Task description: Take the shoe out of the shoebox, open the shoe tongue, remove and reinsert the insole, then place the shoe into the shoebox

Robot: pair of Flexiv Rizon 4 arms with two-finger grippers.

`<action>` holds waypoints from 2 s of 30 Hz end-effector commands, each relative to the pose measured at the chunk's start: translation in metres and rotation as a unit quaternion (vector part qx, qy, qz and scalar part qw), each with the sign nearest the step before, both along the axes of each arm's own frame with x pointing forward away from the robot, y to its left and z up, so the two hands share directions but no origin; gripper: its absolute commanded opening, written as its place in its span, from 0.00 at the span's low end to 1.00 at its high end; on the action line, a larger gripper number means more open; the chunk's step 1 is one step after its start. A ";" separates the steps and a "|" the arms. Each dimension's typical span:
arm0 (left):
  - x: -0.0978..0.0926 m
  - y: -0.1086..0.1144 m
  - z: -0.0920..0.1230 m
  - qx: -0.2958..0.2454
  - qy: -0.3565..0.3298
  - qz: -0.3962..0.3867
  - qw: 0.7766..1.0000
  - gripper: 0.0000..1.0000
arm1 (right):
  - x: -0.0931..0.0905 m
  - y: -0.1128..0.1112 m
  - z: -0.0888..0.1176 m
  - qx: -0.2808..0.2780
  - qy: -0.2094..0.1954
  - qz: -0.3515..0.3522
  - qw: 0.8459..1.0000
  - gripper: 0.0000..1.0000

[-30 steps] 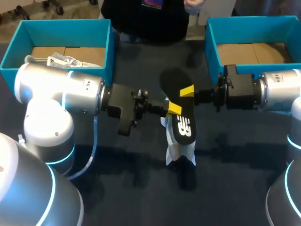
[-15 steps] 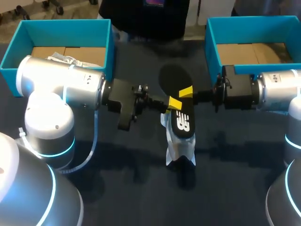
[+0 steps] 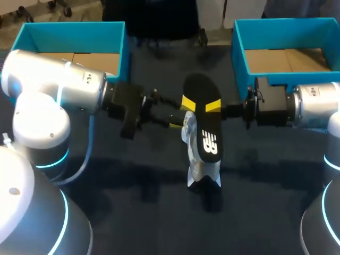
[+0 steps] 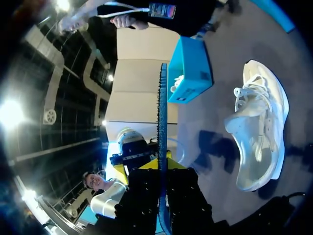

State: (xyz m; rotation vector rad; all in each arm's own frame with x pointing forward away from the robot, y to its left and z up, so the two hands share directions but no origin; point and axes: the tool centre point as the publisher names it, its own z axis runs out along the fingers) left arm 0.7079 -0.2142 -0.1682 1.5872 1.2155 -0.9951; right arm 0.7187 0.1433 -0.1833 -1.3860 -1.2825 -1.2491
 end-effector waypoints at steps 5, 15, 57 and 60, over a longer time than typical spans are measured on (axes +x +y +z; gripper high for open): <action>0.006 0.011 0.018 0.061 0.021 0.056 0.996 1.00 | 0.002 0.001 -0.006 0.003 0.002 -0.003 1.000 0.00; 0.013 0.010 0.026 0.119 0.034 0.082 0.989 1.00 | 0.003 0.001 -0.009 0.010 -0.001 -0.005 1.000 0.00; 0.057 -0.013 0.045 0.379 0.071 0.167 0.907 1.00 | 0.011 0.004 -0.022 -0.023 -0.004 0.002 1.000 0.00; 0.057 -0.013 0.045 0.379 0.071 0.167 0.907 1.00 | 0.013 0.003 -0.021 -0.024 -0.004 0.001 1.000 0.00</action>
